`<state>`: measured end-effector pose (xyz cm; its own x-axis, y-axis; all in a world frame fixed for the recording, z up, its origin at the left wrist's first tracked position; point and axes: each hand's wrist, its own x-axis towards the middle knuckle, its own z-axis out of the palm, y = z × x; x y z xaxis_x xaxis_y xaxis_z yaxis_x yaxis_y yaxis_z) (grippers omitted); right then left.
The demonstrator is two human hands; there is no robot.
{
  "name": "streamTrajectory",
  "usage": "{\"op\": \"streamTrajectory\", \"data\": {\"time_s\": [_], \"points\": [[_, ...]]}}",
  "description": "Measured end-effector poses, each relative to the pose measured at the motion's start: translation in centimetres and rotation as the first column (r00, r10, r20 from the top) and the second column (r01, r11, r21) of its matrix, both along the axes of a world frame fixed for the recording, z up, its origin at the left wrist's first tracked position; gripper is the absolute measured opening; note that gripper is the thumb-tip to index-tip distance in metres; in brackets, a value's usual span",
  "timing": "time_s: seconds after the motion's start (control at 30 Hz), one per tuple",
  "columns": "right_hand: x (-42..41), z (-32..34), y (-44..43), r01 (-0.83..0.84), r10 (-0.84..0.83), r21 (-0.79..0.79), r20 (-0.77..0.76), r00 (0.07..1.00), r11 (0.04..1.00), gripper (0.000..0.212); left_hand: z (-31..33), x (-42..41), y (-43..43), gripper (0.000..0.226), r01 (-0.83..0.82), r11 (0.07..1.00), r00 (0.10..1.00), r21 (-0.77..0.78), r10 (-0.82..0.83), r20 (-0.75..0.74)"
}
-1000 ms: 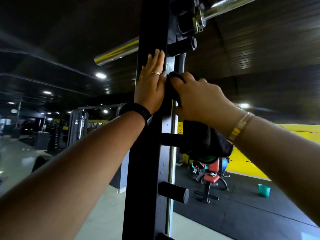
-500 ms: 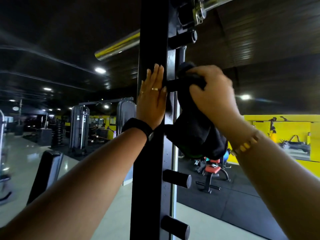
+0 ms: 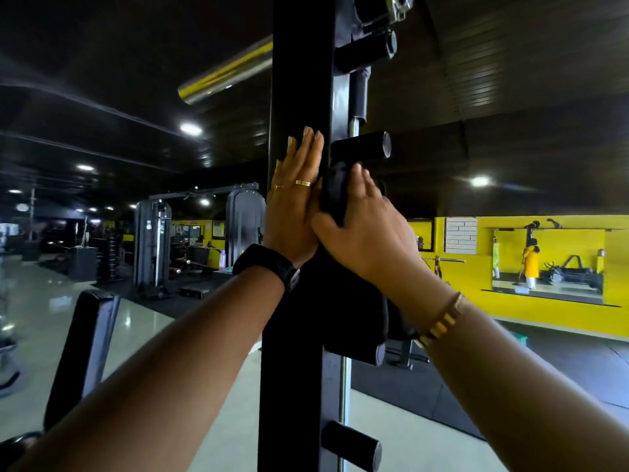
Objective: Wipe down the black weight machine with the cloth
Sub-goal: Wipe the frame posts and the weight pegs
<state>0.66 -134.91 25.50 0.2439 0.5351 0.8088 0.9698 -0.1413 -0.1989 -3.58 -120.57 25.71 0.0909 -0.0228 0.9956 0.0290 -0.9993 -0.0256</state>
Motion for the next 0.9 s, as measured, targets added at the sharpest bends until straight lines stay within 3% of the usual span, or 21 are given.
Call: {"op": "streamTrajectory", "data": {"time_s": [0.07, 0.17, 0.3, 0.4, 0.47, 0.53, 0.57, 0.6, 0.67, 0.7, 0.8, 0.9], "points": [[0.9, -1.0, -0.6, 0.059, -0.05, -0.04, 0.204, 0.978, 0.997, 0.087, 0.0, 0.1, -0.2, 0.052, 0.02, 1.0, 1.0, -0.012, -0.02, 0.013], [2.1, -2.6, -2.1, -0.035, 0.044, -0.04, 0.245, 0.968, 0.999, 0.076, -0.1, 0.1, -0.4, 0.052, 0.014, 1.0, 1.0, -0.014, -0.014, 0.014], [2.5, -4.1, -2.8, 0.082, -0.078, 0.01, 0.418, 0.905, 0.997, 0.072, -1.3, 0.0, -0.7, 0.056, -0.011, 1.0, 1.0, 0.004, 0.011, -0.005], [2.6, -1.3, -2.2, 0.028, 0.001, -0.127, 0.219, 0.976, 0.991, 0.061, -1.7, -0.1, -0.6, 0.055, 0.0, 1.0, 1.0, 0.003, 0.0, 0.005], [3.4, 1.6, -1.7, -0.113, 0.082, -0.312, -0.109, 0.991, 0.943, 0.051, -1.7, 0.0, -0.6, 0.054, -0.003, 1.0, 1.0, 0.003, 0.003, 0.012], [3.9, 3.1, -1.4, -0.242, 0.116, -0.355, -0.343, 0.932, 0.903, 0.049, -1.7, 0.0, -0.7, 0.054, -0.01, 1.0, 1.0, 0.004, 0.01, 0.015], [3.9, 3.1, -1.4, -0.218, 0.104, -0.373, -0.302, 0.948, 0.902, 0.046, -1.8, 0.1, -0.8, 0.054, -0.013, 1.0, 1.0, 0.0, 0.013, 0.014], [3.6, 2.5, -1.7, -0.125, 0.063, -0.391, -0.166, 0.984, 0.912, 0.044, -1.9, 0.1, -0.8, 0.054, -0.015, 1.0, 1.0, -0.005, 0.015, 0.013], [3.1, 0.5, -2.0, 0.024, -0.002, -0.263, 0.085, 0.996, 0.964, 0.045, -2.4, 0.0, -1.1, 0.054, -0.007, 1.0, 1.0, -0.022, 0.007, 0.012], [2.9, -0.7, -2.4, -0.002, 0.019, -0.16, 0.106, 0.994, 0.987, 0.047, -2.7, 0.0, -1.2, 0.054, -0.002, 0.999, 1.0, -0.034, 0.002, 0.011], [2.9, -4.5, -3.6, -0.137, 0.127, 0.219, 0.06, 0.99, 0.966, 0.051, -3.9, -0.1, -1.4, 0.053, 0.002, 0.999, 1.0, -0.042, -0.001, 0.016], [3.2, -7.1, -6.1, -0.088, 0.192, 0.546, -0.136, 0.972, 0.833, 0.047, -5.6, 0.2, -1.3, 0.053, 0.008, 1.0, 0.999, -0.03, -0.006, 0.043]]}}
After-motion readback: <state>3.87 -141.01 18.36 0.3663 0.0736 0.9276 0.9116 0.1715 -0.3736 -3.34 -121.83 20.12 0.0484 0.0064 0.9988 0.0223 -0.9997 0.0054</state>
